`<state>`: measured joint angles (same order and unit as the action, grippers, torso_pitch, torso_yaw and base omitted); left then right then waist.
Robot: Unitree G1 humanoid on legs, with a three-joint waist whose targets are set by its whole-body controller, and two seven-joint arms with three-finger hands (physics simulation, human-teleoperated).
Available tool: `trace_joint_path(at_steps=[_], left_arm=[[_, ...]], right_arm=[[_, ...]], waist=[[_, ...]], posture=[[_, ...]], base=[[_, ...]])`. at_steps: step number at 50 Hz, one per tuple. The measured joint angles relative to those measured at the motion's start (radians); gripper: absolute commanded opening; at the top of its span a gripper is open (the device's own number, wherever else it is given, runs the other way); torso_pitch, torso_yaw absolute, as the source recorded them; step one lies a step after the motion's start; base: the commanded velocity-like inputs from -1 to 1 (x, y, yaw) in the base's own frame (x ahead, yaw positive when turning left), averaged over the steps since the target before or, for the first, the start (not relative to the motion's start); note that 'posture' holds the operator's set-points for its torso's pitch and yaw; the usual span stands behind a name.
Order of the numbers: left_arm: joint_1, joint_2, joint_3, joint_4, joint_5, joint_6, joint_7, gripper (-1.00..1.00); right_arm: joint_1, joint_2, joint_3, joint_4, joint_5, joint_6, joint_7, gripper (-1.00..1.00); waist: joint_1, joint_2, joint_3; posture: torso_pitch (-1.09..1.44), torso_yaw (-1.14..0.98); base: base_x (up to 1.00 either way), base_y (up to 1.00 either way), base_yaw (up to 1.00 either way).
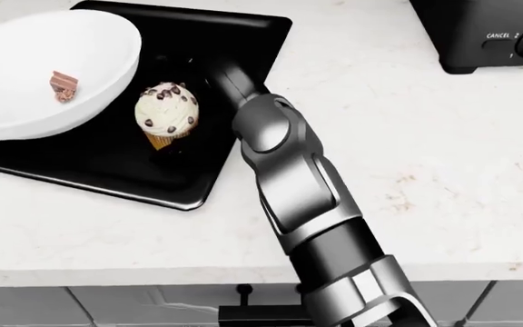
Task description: Pick up the bowl with cake and place it on the tray. Pick up the cupcake and place it on the tray.
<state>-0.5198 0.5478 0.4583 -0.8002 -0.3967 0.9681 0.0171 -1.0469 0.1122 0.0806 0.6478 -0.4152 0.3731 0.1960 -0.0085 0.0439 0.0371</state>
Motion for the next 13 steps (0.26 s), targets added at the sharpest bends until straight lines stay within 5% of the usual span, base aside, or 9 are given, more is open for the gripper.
trace_joint_path(at_steps=[13], left_arm=[[-0.008, -0.001, -0.007, -0.003, 0.000, 0.006, 0.006, 1.00]], right_arm=[[0.034, -0.060, -0.012, -0.238, -0.034, 0.158, 0.080, 0.31]], waist=[[0.004, -0.012, 0.003]], posture=[[0.00, 0.00]], base=[[0.00, 0.00, 0.00]])
